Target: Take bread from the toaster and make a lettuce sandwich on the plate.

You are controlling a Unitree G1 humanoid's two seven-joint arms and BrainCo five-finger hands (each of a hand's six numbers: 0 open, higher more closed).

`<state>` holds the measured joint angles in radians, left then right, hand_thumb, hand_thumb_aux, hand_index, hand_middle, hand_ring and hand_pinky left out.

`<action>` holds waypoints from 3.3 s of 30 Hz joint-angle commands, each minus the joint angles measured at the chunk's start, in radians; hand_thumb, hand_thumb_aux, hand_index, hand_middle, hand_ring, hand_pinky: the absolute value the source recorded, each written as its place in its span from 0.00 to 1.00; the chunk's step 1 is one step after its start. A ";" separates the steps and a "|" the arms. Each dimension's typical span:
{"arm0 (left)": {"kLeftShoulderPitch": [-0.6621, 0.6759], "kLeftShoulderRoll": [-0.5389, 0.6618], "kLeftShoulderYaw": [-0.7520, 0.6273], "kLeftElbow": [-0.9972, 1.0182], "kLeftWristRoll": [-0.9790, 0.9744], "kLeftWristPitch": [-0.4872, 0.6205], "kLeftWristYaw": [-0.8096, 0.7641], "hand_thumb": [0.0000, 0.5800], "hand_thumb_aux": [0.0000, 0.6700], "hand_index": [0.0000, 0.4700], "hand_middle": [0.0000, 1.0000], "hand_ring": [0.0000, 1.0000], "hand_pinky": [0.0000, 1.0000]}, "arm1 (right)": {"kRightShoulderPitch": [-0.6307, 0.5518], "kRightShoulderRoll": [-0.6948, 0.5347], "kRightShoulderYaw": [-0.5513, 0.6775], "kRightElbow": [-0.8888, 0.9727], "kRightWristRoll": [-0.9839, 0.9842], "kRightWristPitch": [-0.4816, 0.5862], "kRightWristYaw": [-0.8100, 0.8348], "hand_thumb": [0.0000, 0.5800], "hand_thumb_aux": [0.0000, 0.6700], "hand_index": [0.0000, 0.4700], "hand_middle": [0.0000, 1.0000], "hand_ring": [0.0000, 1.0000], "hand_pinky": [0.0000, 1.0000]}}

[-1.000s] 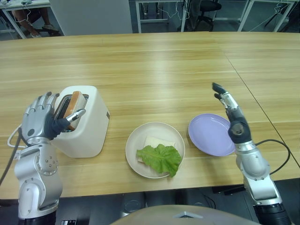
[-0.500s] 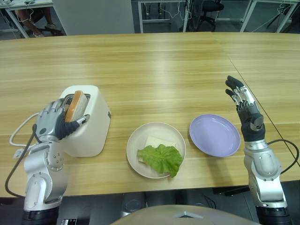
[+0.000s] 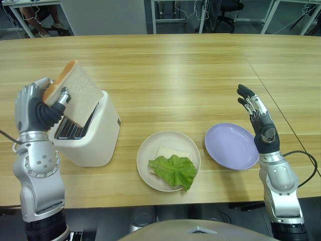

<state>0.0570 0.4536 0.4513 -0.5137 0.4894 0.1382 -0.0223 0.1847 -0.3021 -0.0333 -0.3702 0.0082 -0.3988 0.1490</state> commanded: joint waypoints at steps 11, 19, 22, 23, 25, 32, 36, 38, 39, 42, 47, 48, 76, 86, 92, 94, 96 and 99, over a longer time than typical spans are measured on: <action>-0.052 -0.070 -0.196 -0.268 -0.323 0.104 -0.177 1.00 1.00 0.98 1.00 1.00 1.00 | 0.008 -0.124 -0.056 0.050 -0.526 -0.356 -0.091 0.00 0.00 0.00 0.00 0.00 0.00; 0.122 -0.162 -0.565 -0.171 -0.286 0.176 -0.234 1.00 1.00 0.98 1.00 1.00 1.00 | 0.048 -0.247 -0.071 0.076 -0.859 -0.578 -0.245 0.00 0.00 0.00 0.00 0.00 0.00; 0.156 -0.197 -0.614 -0.092 -0.293 0.185 -0.216 1.00 1.00 0.98 1.00 1.00 1.00 | 0.065 -0.271 -0.041 0.087 -0.916 -0.608 -0.259 0.00 0.00 0.00 0.00 0.00 0.00; 0.164 -0.211 -0.623 -0.077 -0.303 0.190 -0.212 1.00 1.00 0.98 1.00 1.00 1.00 | 0.066 -0.277 -0.031 0.092 -0.928 -0.611 -0.261 0.00 0.00 0.00 0.00 0.00 0.00; 0.184 -0.246 -0.643 -0.041 -0.304 0.188 -0.193 1.00 1.00 0.98 1.00 1.00 1.00 | 0.064 -0.288 -0.006 0.102 -0.948 -0.612 -0.258 0.00 0.00 0.00 0.00 0.00 0.00; 0.250 -0.310 -0.724 0.062 -0.245 0.162 -0.113 1.00 1.00 0.98 1.00 1.00 1.00 | 0.030 -0.319 0.090 0.145 -1.001 -0.592 -0.232 0.00 0.00 0.00 0.00 0.00 0.00; 0.258 -0.318 -0.727 0.121 -0.234 0.148 -0.084 1.00 1.00 0.98 1.00 1.00 1.00 | -0.014 -0.327 0.152 0.180 -1.014 -0.560 -0.206 0.00 0.00 0.00 0.00 0.00 0.00; 0.256 -0.309 -0.737 0.151 -0.210 0.138 -0.071 1.00 1.00 0.98 1.00 1.00 1.00 | -0.040 -0.325 0.186 0.203 -1.027 -0.544 -0.194 0.00 0.00 0.00 0.00 0.00 0.00; 0.256 -0.304 -0.740 0.165 -0.197 0.132 -0.063 1.00 1.00 0.98 1.00 1.00 1.00 | -0.055 -0.325 0.206 0.217 -1.033 -0.538 -0.187 0.00 0.00 0.00 0.00 0.00 0.00; 0.251 -0.284 -0.746 0.201 -0.154 0.112 -0.035 1.00 1.00 0.98 1.00 1.00 1.00 | -0.104 -0.317 0.267 0.260 -1.052 -0.514 -0.173 0.00 0.00 0.00 0.00 0.00 0.00; 0.231 -0.265 -0.743 0.233 -0.106 0.092 -0.006 1.00 1.00 0.98 1.00 1.00 1.00 | -0.195 -0.287 0.379 0.357 -1.079 -0.460 -0.132 0.00 0.00 0.00 0.00 0.00 0.00; 0.229 -0.264 -0.743 0.235 -0.104 0.091 -0.005 1.00 1.00 0.98 1.00 1.00 1.00 | -0.211 -0.280 0.402 0.376 -1.083 -0.450 -0.126 0.00 0.00 0.00 0.00 0.00 0.00; 0.161 0.000 -0.441 -0.137 0.378 0.045 0.091 0.00 0.00 0.00 0.00 0.00 0.00 | -0.393 -0.274 0.665 0.635 -1.039 -0.276 0.031 0.00 0.00 0.00 0.00 0.00 0.00; 0.213 -0.084 -0.388 -0.184 -0.050 -0.176 -0.014 1.00 1.00 0.98 0.18 0.18 0.18 | -0.302 -0.247 0.439 0.495 -0.573 -0.312 -0.082 0.92 0.73 0.71 0.00 0.00 0.00; 0.307 -0.023 -0.371 -0.152 -0.191 -0.357 -0.110 1.00 1.00 0.98 1.00 1.00 1.00 | -0.178 -0.299 0.377 0.320 -0.215 -0.309 0.061 1.00 1.00 0.98 1.00 1.00 1.00; 0.340 0.027 -0.380 -0.149 -0.204 -0.427 -0.159 1.00 1.00 0.98 1.00 1.00 1.00 | -0.132 -0.325 0.365 0.250 -0.148 -0.294 0.107 1.00 1.00 0.98 1.00 1.00 1.00; 0.384 0.090 -0.409 -0.135 -0.191 -0.510 -0.211 1.00 1.00 0.98 1.00 1.00 1.00 | -0.079 -0.359 0.366 0.184 -0.118 -0.283 0.154 1.00 1.00 0.98 1.00 1.00 1.00; 0.452 0.170 -0.466 -0.101 -0.112 -0.584 -0.283 1.00 1.00 0.98 1.00 1.00 1.00 | 0.008 -0.410 0.382 0.120 -0.160 -0.271 0.223 1.00 1.00 0.98 1.00 1.00 1.00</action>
<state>0.4878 0.5958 0.0194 -0.6561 0.3186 -0.4047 -0.2573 0.1658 -0.6892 0.3424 -0.2178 -0.1333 -0.6885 0.3221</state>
